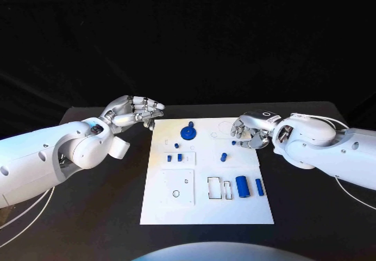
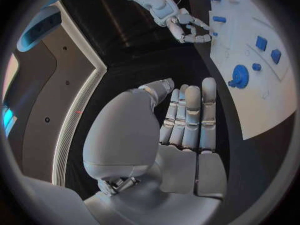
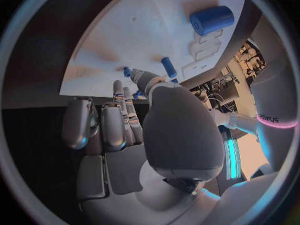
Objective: Assemble the parts on the task board
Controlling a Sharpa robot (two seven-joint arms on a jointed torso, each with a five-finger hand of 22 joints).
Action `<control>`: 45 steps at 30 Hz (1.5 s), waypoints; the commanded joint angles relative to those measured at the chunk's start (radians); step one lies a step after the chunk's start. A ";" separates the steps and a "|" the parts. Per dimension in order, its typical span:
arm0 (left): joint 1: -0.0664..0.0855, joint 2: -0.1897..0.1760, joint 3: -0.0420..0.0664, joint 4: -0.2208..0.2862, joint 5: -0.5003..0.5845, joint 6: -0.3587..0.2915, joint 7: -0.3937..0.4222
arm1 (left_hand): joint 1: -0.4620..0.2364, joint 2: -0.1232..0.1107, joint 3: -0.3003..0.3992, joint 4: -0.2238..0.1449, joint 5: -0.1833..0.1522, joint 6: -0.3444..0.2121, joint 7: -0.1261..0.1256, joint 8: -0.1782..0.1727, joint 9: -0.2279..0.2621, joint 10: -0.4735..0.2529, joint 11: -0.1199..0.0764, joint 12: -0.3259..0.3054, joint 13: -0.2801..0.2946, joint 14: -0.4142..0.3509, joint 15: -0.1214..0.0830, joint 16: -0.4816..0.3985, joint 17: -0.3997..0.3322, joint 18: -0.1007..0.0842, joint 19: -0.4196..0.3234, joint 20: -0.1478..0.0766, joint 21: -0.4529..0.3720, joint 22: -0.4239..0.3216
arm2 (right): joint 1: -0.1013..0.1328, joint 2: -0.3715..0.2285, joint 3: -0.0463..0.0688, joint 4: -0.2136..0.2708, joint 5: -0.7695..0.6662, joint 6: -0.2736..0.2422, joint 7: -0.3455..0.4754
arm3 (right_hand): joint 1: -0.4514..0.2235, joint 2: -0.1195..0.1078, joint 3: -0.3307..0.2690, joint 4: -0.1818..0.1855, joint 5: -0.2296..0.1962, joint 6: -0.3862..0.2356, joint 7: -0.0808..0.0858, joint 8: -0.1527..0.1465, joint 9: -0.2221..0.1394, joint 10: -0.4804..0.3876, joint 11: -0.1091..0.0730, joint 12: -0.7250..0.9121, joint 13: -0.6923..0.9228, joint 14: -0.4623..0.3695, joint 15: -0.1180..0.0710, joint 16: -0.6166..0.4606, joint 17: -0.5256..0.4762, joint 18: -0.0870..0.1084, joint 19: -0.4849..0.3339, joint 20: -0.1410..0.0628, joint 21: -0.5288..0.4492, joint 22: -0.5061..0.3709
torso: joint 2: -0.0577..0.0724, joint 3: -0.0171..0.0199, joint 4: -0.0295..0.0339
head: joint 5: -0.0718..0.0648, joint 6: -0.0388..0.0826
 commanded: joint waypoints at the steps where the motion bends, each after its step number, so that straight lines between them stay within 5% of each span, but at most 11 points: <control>1: 0.000 -0.002 0.001 0.005 0.069 0.021 0.052 | -0.003 -0.006 0.003 0.000 0.000 0.006 0.003 0.005 0.001 0.007 -0.001 0.007 -0.002 0.001 -0.006 -0.006 -0.001 0.016 -0.002 -0.006 -0.005 -0.001 | -0.007 0.009 0.000 -0.005 -0.068 0.031 -0.039 | -0.006 0.002 0.001 -0.001 0.006 0.003 0.007 -0.007 -0.001 0.002 0.005 -0.007 0.001 0.051 0.009 0.009 0.005 -0.015 0.008 0.000 0.015 0.012 | 0.001 -0.0002 0.0004 | 0.000 -0.002; 21: 0.000 -0.008 0.001 0.010 0.073 0.025 0.045 | -0.009 -0.010 0.003 0.000 0.001 -0.005 0.007 0.001 0.000 0.003 0.002 0.004 -0.005 0.004 -0.005 -0.012 -0.005 0.015 0.000 -0.007 -0.010 -0.005 | -0.041 0.054 0.000 -0.045 -0.072 0.023 -0.047 | 0.007 0.037 0.097 -0.002 -0.028 0.038 0.001 -0.002 0.010 0.039 -0.003 -0.017 0.004 0.046 0.005 0.043 0.011 -0.022 0.015 0.001 0.069 0.065 | 0.000 -0.0001 -0.0002 | 0.002 -0.008; 36: 0.000 -0.008 0.001 0.011 0.073 0.033 0.038 | -0.010 -0.011 0.004 -0.001 0.001 -0.007 0.008 0.000 -0.001 0.001 0.003 0.003 -0.005 0.005 -0.005 -0.012 -0.006 0.015 0.001 -0.007 -0.010 -0.006 | -0.055 0.061 0.000 -0.041 -0.071 0.046 -0.054 | 0.005 0.035 0.109 -0.009 -0.034 0.051 -0.003 0.005 0.016 0.057 -0.008 -0.015 0.008 0.046 0.001 0.053 0.015 -0.025 0.021 -0.002 0.086 0.080 | -0.001 -0.0001 0.0005 | 0.002 -0.015; 45: 0.000 -0.007 0.001 0.011 0.072 0.036 0.034 | -0.008 -0.011 0.005 -0.003 0.001 -0.010 0.009 -0.001 -0.001 0.000 0.004 0.002 -0.006 0.007 -0.004 -0.013 -0.006 0.015 0.003 -0.006 -0.011 -0.007 | -0.059 0.062 0.000 -0.034 -0.087 0.029 -0.067 | 0.044 0.081 0.155 -0.072 -0.034 0.115 -0.025 0.055 0.057 0.136 -0.036 0.008 0.040 0.045 -0.023 0.065 0.010 -0.033 0.037 -0.022 0.126 0.116 | -0.001 0.0001 0.0004 | 0.003 -0.016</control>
